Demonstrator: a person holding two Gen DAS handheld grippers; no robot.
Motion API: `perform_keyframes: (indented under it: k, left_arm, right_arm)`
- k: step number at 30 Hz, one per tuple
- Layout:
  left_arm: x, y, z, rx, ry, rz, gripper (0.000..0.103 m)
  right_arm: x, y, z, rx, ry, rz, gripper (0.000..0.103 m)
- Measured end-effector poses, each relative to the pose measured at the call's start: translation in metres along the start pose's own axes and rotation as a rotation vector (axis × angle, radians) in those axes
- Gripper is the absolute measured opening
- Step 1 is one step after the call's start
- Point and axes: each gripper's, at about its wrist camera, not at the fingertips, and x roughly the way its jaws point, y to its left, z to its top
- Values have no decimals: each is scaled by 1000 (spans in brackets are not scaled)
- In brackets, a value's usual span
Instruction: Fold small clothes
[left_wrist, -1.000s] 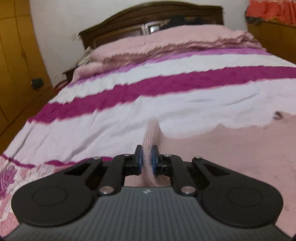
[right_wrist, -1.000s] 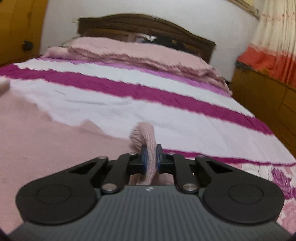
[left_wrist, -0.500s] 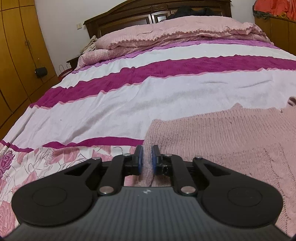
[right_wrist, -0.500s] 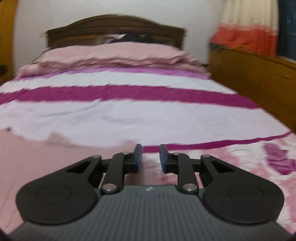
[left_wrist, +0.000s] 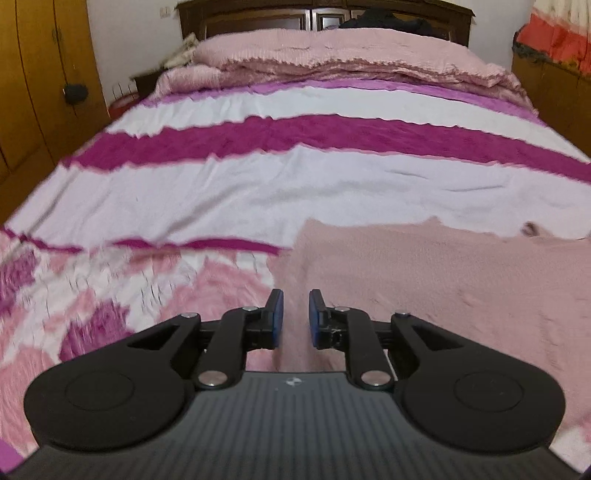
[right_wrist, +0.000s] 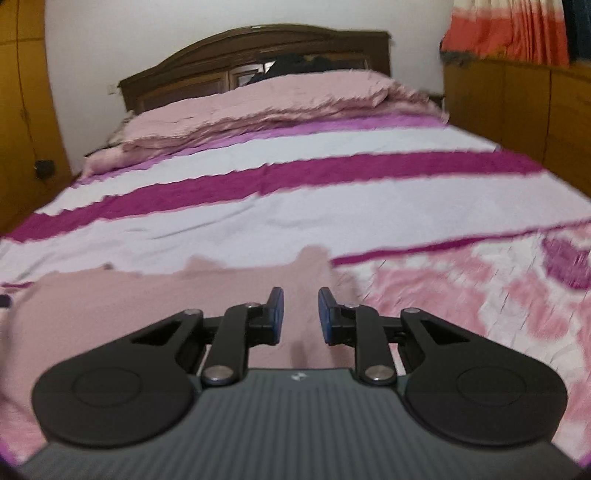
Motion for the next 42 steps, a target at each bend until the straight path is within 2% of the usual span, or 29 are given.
perform_keyframes:
  k: [1,2,3,5,9,12,17,22,32,38,42]
  left_arm:
    - [-6,0,-3,-16,14,-19,21]
    - [-11,-1,-6,-31,28,-36,22]
    - [-15,-3,-10,-46,44,-48,25]
    - [-23,-6,-16,-73,70,-69,32]
    - [-35,-18,-25,-80,90,-55,52]
    - [-38,-27,-29,-79,106,-42,58]
    - [-38,-41,-29,-67,122,-8,59]
    - [-43,-49,-28,-62,107,-7,59]
    - [-34,-46,-35,-66,127,23,59]
    - [-28,-43,-40,-63,132,25,59]
    - [-32,-33,-39,-113,131,35,59]
  right_arm:
    - [-3,2,-4,13,8,14,43]
    - [-6,3,-9,22,4,25,63]
    - [-9,3,-14,26,-4,33,69]
    - [-12,5,-21,31,4,37,67]
    - [-15,-6,-27,52,1,35,66]
    - [-14,-21,-29,99,1,9,66]
    - [-9,-47,-38,192,28,23,66]
    - [0,-64,-51,315,68,107,68]
    - [5,-68,-58,325,54,188,69]
    - [12,-76,-63,435,25,282,68]
    - [19,-74,-62,481,28,318,68]
